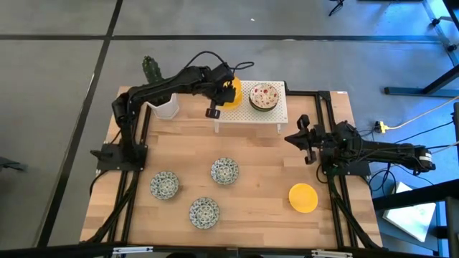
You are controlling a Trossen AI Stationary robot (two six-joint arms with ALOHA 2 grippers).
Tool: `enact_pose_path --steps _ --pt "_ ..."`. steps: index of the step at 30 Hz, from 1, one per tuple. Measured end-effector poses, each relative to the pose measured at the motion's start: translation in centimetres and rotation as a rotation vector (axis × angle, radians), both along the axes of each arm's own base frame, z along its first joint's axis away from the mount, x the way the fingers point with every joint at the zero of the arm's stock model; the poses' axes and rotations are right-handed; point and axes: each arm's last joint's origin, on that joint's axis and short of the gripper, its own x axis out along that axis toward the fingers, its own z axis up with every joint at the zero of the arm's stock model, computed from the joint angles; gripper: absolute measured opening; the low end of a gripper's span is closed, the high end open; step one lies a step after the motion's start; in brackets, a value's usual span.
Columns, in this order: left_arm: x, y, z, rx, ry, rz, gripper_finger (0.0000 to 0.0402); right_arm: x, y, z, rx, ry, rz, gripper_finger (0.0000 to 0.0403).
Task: Pick & Place Mini bowls
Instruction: Stack the left yellow bowl on top of the yellow bowl on the shelf
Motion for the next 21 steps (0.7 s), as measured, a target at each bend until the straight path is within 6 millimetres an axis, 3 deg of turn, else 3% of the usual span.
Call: enact_pose_path --steps 21 --pt "0.17 -0.37 -0.02 -0.018 -0.007 -0.056 0.0007 -0.09 0.02 0.43 -0.044 -0.046 -0.006 0.0011"
